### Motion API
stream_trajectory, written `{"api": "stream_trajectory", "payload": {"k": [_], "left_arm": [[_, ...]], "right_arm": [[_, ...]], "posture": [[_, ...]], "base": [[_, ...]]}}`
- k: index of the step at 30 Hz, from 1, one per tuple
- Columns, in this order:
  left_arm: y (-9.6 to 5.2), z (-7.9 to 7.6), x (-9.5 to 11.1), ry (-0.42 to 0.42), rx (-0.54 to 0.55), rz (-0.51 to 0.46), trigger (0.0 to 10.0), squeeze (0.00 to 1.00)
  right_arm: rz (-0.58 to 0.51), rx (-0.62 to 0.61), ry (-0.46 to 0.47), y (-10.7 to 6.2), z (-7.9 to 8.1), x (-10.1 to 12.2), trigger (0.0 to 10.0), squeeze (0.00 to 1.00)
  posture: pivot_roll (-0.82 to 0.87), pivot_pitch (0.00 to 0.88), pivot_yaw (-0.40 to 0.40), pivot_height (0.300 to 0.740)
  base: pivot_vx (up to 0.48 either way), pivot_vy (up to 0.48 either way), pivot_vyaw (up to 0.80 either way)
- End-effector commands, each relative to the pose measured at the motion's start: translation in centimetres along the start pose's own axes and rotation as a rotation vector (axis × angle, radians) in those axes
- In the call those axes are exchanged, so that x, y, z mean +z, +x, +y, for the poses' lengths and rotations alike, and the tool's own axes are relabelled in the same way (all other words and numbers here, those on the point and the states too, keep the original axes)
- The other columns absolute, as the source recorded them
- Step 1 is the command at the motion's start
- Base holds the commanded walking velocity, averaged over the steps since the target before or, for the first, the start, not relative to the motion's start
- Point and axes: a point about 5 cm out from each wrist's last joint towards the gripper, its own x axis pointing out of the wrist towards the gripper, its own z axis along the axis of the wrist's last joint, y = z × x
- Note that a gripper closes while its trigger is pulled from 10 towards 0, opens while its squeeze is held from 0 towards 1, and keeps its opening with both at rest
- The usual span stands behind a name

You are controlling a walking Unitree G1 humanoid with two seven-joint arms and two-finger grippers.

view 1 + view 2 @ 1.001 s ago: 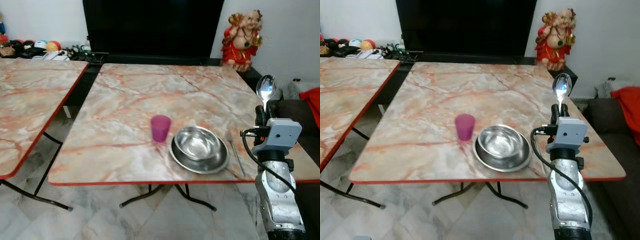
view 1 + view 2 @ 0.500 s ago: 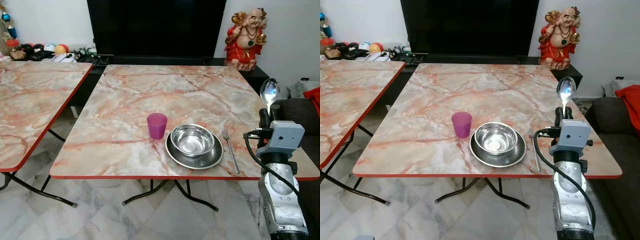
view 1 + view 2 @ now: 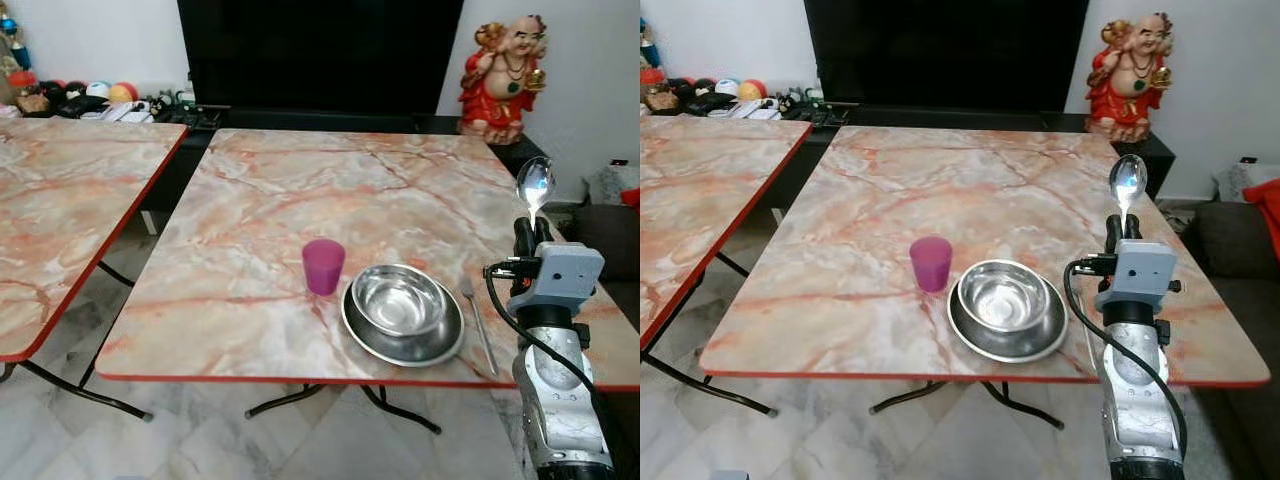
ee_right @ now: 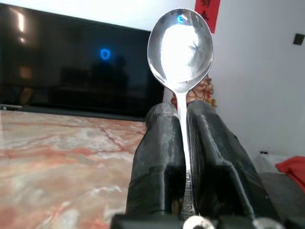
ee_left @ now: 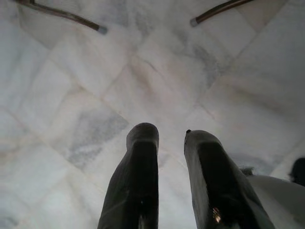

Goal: Setting the table

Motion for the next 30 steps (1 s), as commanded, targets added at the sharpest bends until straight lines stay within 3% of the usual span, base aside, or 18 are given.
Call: {"api": "stream_trajectory", "payload": {"k": [1,8,17,24,26,30], "left_arm": [[0.1,-0.3,0.0,-0.019,-0.007,0.006,10.0,0.00],[0.1,-0.3,0.0,-0.018,-0.005,0.002,10.0,0.00],[0.1,-0.2,0.0,-0.011,-0.002,0.004,10.0,0.00],[0.1,-0.2,0.0,-0.011,-0.004,0.006,10.0,0.00],[0.1,-0.2,0.0,-0.010,-0.008,0.007,10.0,0.00],[0.1,-0.2,0.0,-0.010,-0.013,0.008,10.0,0.00]], "right_arm": [[0.007,-0.027,-0.013,0.1,-0.8,-0.1,10.0,0.00],[0.008,-0.027,-0.010,0.1,-0.8,-0.1,10.0,0.00],[0.052,-0.041,-0.040,-0.2,-1.0,-0.7,10.0,0.00],[0.316,-0.089,-0.160,-1.0,-2.5,-4.1,10.0,0.00],[0.416,-0.045,-0.190,-1.8,-2.7,-5.5,10.0,0.00],[0.497,0.037,-0.211,-2.7,-2.7,-6.8,10.0,0.00]], "posture": [[0.00,0.020,-0.002,0.740],[0.00,0.021,0.000,0.740],[0.00,0.024,0.000,0.740],[0.00,0.024,0.004,0.740],[0.00,0.024,0.007,0.740],[0.00,0.026,0.010,0.740]], "base": [[0.292,0.000,0.00],[0.275,0.000,0.00],[0.000,0.000,0.00],[0.000,0.000,0.00],[0.000,0.000,0.00],[0.000,0.000,0.00]]}}
